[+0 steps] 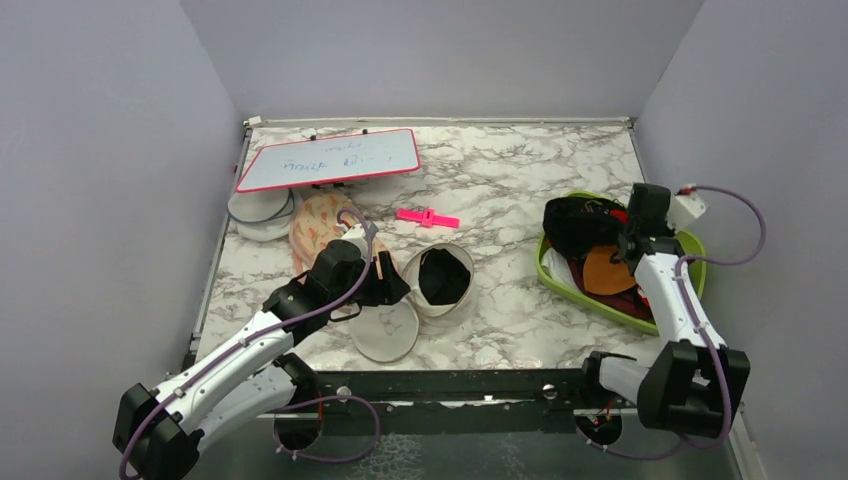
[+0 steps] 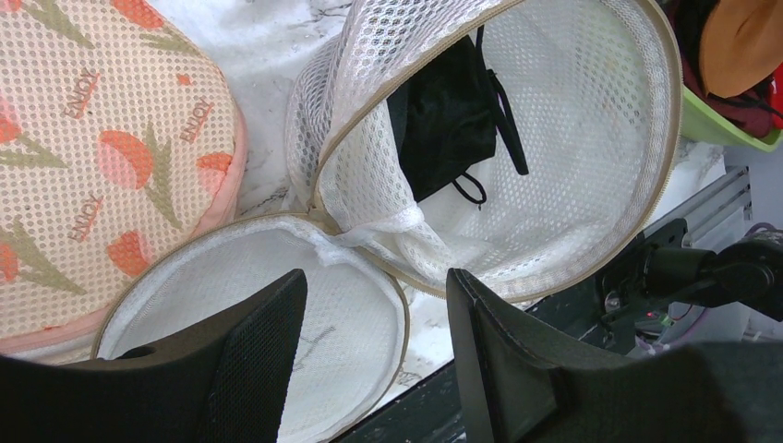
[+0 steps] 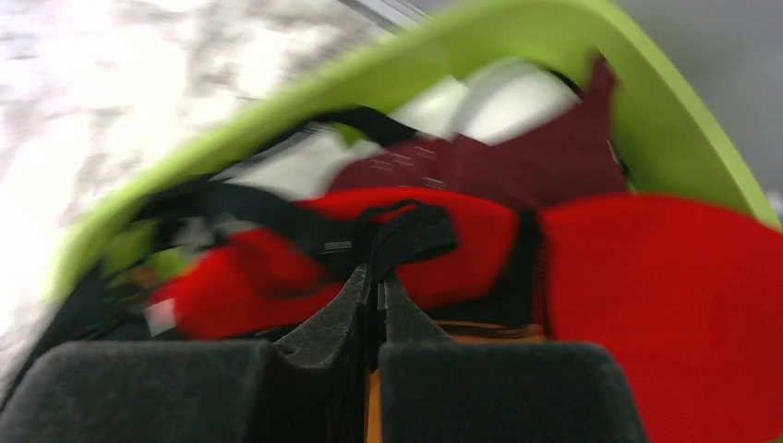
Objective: Unzip the laundry bag and remove the bra
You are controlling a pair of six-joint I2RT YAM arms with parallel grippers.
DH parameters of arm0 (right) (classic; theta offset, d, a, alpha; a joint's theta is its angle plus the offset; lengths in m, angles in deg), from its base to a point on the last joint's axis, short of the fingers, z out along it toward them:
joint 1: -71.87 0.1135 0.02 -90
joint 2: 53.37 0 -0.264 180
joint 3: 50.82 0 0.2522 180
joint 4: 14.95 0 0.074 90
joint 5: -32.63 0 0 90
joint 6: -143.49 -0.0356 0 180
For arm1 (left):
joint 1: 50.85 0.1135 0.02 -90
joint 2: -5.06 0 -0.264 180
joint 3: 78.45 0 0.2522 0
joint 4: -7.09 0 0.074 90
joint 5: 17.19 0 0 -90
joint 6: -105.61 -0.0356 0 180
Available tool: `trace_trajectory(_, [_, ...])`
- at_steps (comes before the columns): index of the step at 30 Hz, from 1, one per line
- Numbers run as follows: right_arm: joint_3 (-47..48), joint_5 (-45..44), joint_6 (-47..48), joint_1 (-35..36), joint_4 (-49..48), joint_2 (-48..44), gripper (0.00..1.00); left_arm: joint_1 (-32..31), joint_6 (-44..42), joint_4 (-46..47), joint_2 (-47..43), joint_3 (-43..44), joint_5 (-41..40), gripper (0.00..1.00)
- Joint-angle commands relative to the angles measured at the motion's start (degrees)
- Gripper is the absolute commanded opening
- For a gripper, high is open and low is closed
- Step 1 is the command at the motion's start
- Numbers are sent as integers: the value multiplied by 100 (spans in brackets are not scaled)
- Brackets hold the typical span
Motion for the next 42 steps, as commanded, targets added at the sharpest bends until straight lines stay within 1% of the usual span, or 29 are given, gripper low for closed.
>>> trace_trajectory(1, [-778,532,-1826,-1183,98,155,1,35,-61,-85,-137,169,143,51])
trace_trajectory(2, [-931,563,-1890,-1422,25,67,1,35,-61,-96,-155,163,163,51])
trace_trajectory(3, [-1012,449,-1933,-1509,-26,0,1,35,-61,-114,-170,164,180,51])
trace_trajectory(6, [-1012,-147,-1793,-1551,-119,46,1,31,-114,-210,-189,220,239,51])
trace_trajectory(9, [-1132,-298,-1664,-1553,-198,7,1,31,-210,-312,-210,271,250,51])
trace_trajectory(11, [-1348,-228,-1500,-1553,-355,-264,7,31,-244,-323,-228,276,225,51])
trace_trajectory(13, [-1315,-203,-1312,-1547,-386,-582,15,35,-258,-316,-212,281,219,51])
trace_trajectory(15, [-1085,-227,-1331,-1549,-133,-755,41,35,-275,-319,-188,290,255,51])
trace_trajectory(17, [-763,-160,-1392,-1550,171,-831,58,30,-297,-316,-177,288,301,51])
trace_trajectory(18, [-609,-105,-1403,-1548,293,-896,63,27,-300,-316,-193,283,313,51])
trace_trajectory(22, [0,423,-942,-1548,370,-1407,75,30,-332,-329,-243,278,359,51])
trace_trajectory(24, [437,991,-843,-1417,500,-1475,84,35,-350,-329,-270,261,380,51])
trace_trajectory(26, [736,2049,-551,-1127,355,-1292,90,32,-351,-329,-296,239,365,51])
trace_trajectory(27, [888,2437,-562,-976,467,-1161,91,34,-341,-322,-301,226,349,51])
trace_trajectory(29, [1033,2750,-600,-474,590,-997,91,35,-327,-321,-304,217,298,51])
trace_trajectory(31, [1063,3109,-366,80,413,-945,91,34,-325,-323,-292,235,281,51])
trace_trajectory(32, [1053,3530,-183,308,197,-901,91,35,-316,-323,-301,238,275,51])
trace_trajectory(33, [1021,4129,-68,494,-119,-811,90,35,-300,-323,-319,231,261,51])
trace_trajectory(35, [954,5310,74,760,-474,-489,86,34,-268,-315,-340,212,209,51])
trace_trajectory(37, [848,6246,119,952,-688,-63,84,33,-271,-324,-336,231,181,51])
trace_trajectory(39, [764,6861,235,1176,-771,253,83,35,-263,-327,-326,245,175,51])
trace_trajectory(42, [435,7430,384,1448,-854,505,83,35,-246,-332,-309,255,175,51])
